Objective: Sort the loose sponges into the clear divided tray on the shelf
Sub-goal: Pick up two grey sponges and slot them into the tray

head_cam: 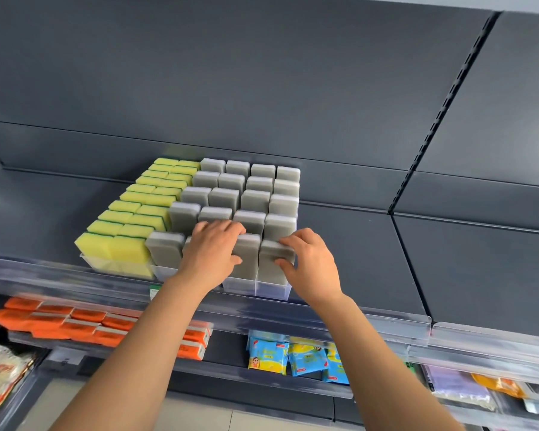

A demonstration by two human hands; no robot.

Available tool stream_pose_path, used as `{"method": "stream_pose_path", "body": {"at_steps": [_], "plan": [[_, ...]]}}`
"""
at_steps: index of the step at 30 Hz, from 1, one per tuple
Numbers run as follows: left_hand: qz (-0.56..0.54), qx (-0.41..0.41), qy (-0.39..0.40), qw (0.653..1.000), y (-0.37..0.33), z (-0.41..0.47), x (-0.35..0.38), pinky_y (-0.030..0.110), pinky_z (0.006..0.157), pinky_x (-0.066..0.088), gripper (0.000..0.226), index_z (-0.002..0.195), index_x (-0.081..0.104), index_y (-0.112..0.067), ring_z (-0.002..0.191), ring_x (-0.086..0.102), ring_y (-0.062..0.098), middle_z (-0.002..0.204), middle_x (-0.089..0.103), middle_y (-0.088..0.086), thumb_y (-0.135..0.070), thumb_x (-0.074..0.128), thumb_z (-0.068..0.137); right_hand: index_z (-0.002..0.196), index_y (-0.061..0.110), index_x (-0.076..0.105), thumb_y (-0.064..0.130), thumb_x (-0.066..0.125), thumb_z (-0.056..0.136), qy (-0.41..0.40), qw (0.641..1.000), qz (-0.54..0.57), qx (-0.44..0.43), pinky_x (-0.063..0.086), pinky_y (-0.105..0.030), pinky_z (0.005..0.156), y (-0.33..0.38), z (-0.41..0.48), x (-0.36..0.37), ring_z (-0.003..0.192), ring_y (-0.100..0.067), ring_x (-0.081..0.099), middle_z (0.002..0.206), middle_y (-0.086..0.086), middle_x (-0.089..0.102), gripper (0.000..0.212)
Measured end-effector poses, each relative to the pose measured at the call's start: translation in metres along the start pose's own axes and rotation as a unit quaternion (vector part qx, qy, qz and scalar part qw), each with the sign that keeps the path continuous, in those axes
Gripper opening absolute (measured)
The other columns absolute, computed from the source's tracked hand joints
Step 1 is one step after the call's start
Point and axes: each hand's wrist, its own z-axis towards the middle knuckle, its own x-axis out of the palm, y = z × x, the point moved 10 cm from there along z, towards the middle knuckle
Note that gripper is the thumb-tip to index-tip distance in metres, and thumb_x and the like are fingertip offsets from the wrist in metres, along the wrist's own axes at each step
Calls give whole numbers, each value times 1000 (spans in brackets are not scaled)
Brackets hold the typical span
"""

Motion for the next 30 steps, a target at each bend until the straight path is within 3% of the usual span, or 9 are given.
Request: {"method": "stream_pose_path", "body": {"at_steps": [4, 6, 9, 12, 18, 27, 30], "plan": [[-41, 4, -9, 999, 2, -3, -2, 34, 92, 33, 39, 116, 55, -19, 107, 55, 21, 117, 62, -4, -32, 68, 82, 112, 18, 67, 17, 69, 83, -32, 999, -17, -27, 49, -31, 71, 10, -4, -4, 95, -23, 54, 103, -1, 63, 30], [-50, -10, 0, 999, 3, -4, -1, 35, 85, 40, 36, 116, 55, -18, 105, 56, 24, 116, 63, -2, -28, 68, 84, 108, 17, 69, 15, 69, 83, -39, 999, -13, -28, 49, -32, 68, 12, -5, -5, 93, -24, 55, 101, -2, 64, 26], [-36, -16, -16, 999, -1, -7, -1, 30, 71, 33, 32, 112, 57, -18, 101, 56, 25, 112, 65, -1, -25, 68, 83, 106, 16, 70, 14, 69, 83, -39, 999, -13, -25, 50, -33, 68, 13, -4, -4, 91, -25, 56, 100, -2, 65, 24], [-36, -6, -26, 999, -4, -8, -4, 29, 68, 27, 32, 111, 58, -16, 98, 57, 26, 109, 66, 1, -23, 70, 82, 106, 16, 70, 14, 69, 83, -43, 999, -24, -19, 49, -31, 67, 14, -5, -4, 91, -25, 56, 100, -2, 65, 23], [-53, 15, -31, 998, -4, -13, -4, 35, 82, 41, 41, 121, 57, -15, 103, 58, 27, 116, 65, 3, -21, 70, 82, 111, 17, 68, 17, 66, 86, -48, 997, -56, 5, 50, -32, 70, 15, -13, -5, 90, -24, 56, 102, -2, 66, 25], [-25, 46, -31, 998, -4, -15, 3, 34, 94, 34, 46, 130, 49, -19, 114, 52, 22, 126, 56, -1, -27, 64, 86, 116, 18, 65, 17, 62, 88, -30, 996, -76, 29, 48, -33, 69, 17, -10, -1, 96, -25, 54, 108, -1, 63, 29], [-6, 47, -43, 998, -5, -19, 1, 35, 102, 29, 52, 135, 46, -19, 122, 47, 20, 133, 52, -1, -27, 64, 86, 118, 17, 62, 16, 64, 86, -30, 995, -91, 25, 49, -35, 76, 16, -13, 1, 102, -27, 55, 114, -3, 63, 32]]}}
